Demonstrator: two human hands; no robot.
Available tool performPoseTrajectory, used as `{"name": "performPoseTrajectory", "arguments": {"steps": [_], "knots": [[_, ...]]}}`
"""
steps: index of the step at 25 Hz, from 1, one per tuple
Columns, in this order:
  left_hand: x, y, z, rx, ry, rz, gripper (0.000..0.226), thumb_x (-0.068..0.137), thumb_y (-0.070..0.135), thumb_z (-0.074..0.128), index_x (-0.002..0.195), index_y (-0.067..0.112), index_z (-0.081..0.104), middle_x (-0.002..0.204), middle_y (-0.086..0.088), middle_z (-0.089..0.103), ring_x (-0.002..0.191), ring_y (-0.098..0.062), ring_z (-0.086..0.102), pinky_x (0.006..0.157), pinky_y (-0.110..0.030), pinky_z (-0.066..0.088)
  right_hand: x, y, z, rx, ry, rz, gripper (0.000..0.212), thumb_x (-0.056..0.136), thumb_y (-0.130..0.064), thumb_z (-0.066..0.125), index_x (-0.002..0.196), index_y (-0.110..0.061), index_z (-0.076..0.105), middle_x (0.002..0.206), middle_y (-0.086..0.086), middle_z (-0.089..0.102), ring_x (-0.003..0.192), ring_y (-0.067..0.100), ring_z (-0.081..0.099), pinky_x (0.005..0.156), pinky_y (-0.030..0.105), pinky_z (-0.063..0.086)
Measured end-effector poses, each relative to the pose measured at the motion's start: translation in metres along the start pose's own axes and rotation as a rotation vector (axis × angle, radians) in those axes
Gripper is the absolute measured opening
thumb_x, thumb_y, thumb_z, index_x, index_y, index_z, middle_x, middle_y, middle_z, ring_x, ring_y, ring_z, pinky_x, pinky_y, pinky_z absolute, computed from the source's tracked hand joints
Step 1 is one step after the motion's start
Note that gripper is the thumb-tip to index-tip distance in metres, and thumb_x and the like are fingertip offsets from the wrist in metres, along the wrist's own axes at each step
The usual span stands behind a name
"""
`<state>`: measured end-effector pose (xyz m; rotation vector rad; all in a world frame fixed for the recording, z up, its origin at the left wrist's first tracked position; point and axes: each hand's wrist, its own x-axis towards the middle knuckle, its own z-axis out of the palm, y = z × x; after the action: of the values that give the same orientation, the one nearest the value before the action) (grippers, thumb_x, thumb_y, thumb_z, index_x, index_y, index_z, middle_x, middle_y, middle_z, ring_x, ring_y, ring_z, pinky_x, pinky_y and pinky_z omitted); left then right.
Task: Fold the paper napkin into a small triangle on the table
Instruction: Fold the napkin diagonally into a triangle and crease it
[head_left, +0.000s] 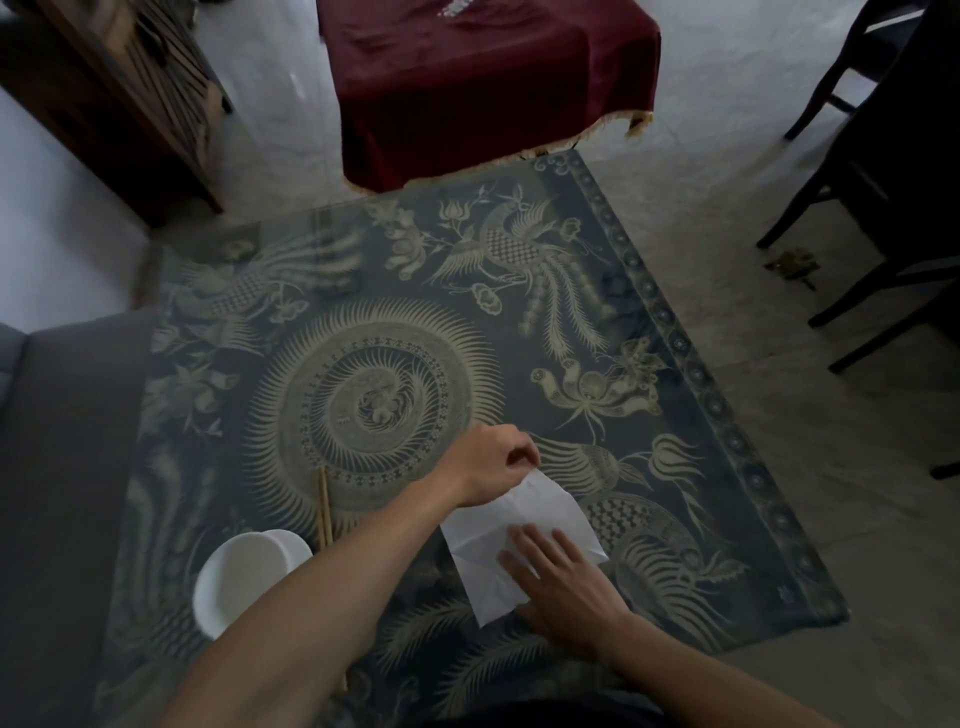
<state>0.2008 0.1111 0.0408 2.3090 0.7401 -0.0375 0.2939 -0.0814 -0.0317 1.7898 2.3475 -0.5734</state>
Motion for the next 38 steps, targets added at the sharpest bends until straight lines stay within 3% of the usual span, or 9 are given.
{"name": "performPoseTrajectory", "arguments": {"steps": [2, 5, 8, 13, 16, 20, 27, 33, 38], "knots": [[-0.012, 0.002, -0.001, -0.008, 0.044, 0.015, 0.011, 0.092, 0.022, 0.061, 0.097, 0.021, 0.071, 0.095, 0.004, 0.066, 0.08, -0.008, 0.055, 0.075, -0.029, 0.049, 0.001, -0.002, -0.004, 0.021, -0.017, 0.015, 0.066, 0.099, -0.046, 0.039, 0.154, -0.017, 0.016, 0.161, 0.015, 0.003, 0.147, 0.033, 0.001, 0.115, 0.052, 0.002], [-0.028, 0.004, 0.0, -0.013, 0.102, 0.036, 0.011, 0.091, 0.021, 0.062, 0.097, 0.021, 0.071, 0.097, 0.004, 0.067, 0.082, -0.01, 0.058, 0.075, -0.03, 0.05, 0.004, 0.0, -0.008, -0.052, 0.076, 0.044, 0.065, 0.093, -0.048, 0.051, 0.148, -0.016, 0.037, 0.155, 0.018, 0.03, 0.142, 0.035, 0.027, 0.111, 0.053, 0.024], [-0.046, 0.005, 0.007, 0.014, 0.144, 0.077, 0.011, 0.089, 0.019, 0.062, 0.096, 0.02, 0.071, 0.095, 0.003, 0.067, 0.082, -0.012, 0.061, 0.073, -0.031, 0.051, 0.003, 0.002, -0.01, -0.026, 0.058, 0.037, 0.066, 0.096, -0.046, 0.045, 0.15, -0.01, 0.031, 0.156, 0.019, 0.024, 0.143, 0.035, 0.021, 0.114, 0.052, 0.019], [-0.082, 0.008, 0.033, 0.099, 0.205, 0.204, 0.009, 0.084, 0.015, 0.067, 0.092, 0.018, 0.07, 0.09, 0.003, 0.067, 0.081, -0.012, 0.06, 0.071, -0.024, 0.044, -0.03, -0.002, 0.008, -0.038, 0.089, -0.011, 0.063, 0.087, -0.049, 0.049, 0.135, -0.009, 0.055, 0.141, 0.014, 0.053, 0.131, 0.028, 0.046, 0.103, 0.044, 0.044], [-0.099, 0.007, 0.052, 0.16, 0.171, 0.238, 0.008, 0.084, 0.015, 0.067, 0.091, 0.018, 0.069, 0.088, 0.001, 0.066, 0.078, -0.018, 0.061, 0.067, -0.032, 0.047, -0.042, -0.004, 0.021, -0.047, 0.111, 0.0, 0.061, 0.093, -0.045, 0.045, 0.14, -0.008, 0.049, 0.146, 0.015, 0.046, 0.135, 0.032, 0.04, 0.105, 0.048, 0.04], [-0.118, 0.004, 0.069, 0.212, 0.117, 0.226, 0.006, 0.082, 0.014, 0.071, 0.087, 0.018, 0.069, 0.084, -0.001, 0.065, 0.072, -0.021, 0.06, 0.061, -0.033, 0.049, -0.045, -0.003, 0.02, -0.019, 0.119, 0.069, 0.069, 0.089, -0.045, 0.054, 0.146, -0.009, 0.039, 0.151, 0.013, 0.039, 0.138, 0.034, 0.035, 0.11, 0.052, 0.033], [-0.13, -0.009, 0.087, 0.23, 0.055, 0.045, 0.006, 0.085, 0.02, 0.068, 0.091, 0.018, 0.07, 0.092, 0.0, 0.066, 0.086, -0.022, 0.062, 0.069, -0.034, 0.048, -0.046, -0.003, 0.019, -0.013, 0.079, 0.055, 0.069, 0.082, -0.046, 0.061, 0.142, -0.013, 0.047, 0.144, 0.012, 0.049, 0.132, 0.034, 0.044, 0.105, 0.052, 0.039], [-0.138, -0.029, 0.077, 0.226, 0.169, -0.061, 0.026, 0.076, 0.02, 0.078, 0.099, 0.022, 0.067, 0.102, 0.005, 0.064, 0.095, -0.017, 0.058, 0.067, -0.03, 0.053, -0.046, -0.002, 0.016, -0.022, 0.106, 0.045, 0.066, 0.087, -0.046, 0.056, 0.144, -0.015, 0.044, 0.144, 0.011, 0.049, 0.132, 0.034, 0.044, 0.105, 0.051, 0.04], [-0.137, -0.033, 0.075, 0.309, 0.123, 0.02, 0.024, 0.074, 0.02, 0.081, 0.097, 0.021, 0.072, 0.095, 0.002, 0.065, 0.086, -0.019, 0.06, 0.065, -0.031, 0.053, -0.045, 0.002, 0.016, -0.011, 0.109, 0.023, 0.072, 0.082, -0.049, 0.061, 0.144, -0.016, 0.043, 0.143, 0.01, 0.049, 0.128, 0.034, 0.047, 0.102, 0.05, 0.043]]}}
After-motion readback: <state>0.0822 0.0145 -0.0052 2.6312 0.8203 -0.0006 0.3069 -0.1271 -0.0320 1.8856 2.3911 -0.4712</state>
